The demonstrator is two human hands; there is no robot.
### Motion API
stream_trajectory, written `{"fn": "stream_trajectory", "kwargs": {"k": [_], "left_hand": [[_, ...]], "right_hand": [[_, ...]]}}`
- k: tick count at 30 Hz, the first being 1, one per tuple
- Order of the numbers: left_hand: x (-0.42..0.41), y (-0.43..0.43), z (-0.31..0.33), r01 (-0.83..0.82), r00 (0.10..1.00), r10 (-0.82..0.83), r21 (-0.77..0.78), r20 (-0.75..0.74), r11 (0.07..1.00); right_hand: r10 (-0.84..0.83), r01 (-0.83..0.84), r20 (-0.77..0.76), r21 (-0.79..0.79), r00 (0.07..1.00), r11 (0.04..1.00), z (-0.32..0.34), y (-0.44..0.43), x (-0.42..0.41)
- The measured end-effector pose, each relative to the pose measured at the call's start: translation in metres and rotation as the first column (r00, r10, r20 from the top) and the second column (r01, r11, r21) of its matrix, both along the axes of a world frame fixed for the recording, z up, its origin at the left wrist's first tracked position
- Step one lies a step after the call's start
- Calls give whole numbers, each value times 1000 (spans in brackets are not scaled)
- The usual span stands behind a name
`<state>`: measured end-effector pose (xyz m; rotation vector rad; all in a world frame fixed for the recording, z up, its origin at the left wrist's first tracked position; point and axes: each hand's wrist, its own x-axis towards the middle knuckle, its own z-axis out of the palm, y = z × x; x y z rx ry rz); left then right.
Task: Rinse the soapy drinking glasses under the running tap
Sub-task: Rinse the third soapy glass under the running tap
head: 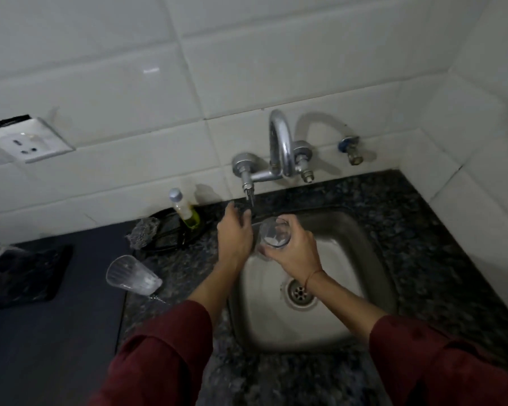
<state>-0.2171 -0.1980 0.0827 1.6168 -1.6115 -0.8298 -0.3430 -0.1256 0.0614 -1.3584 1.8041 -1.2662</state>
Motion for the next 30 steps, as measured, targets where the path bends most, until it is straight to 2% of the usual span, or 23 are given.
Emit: {"fn": "stream_trajectory", "kwargs": {"k": [3, 8, 12, 25, 27, 30], "left_hand": [[-22, -16, 12, 37, 999, -37, -14, -15, 999], [-41, -32, 18, -83, 996, 84, -26, 37, 996], [-39, -38, 14, -95, 995, 96, -25, 31, 995], [-30, -36, 8, -135, 974, 140, 40, -177, 990], [-27, -29, -1, -125, 942, 146, 89, -301, 988], [-25, -17, -23, -50, 860, 218, 349, -461, 936]], "right_hand": [[13, -13, 29, 20, 999, 1000, 5, -2, -12], [4, -4, 13, 35, 1000, 999, 6, -4, -18], [2, -3, 4, 48, 1000, 999, 11, -5, -19], [-26, 25, 4, 41, 1000, 999, 21, -14, -16], [-21, 21, 21, 34, 1000, 999, 22, -15, -16], [-5, 3, 45, 34, 999, 999, 22, -17, -17]]}}
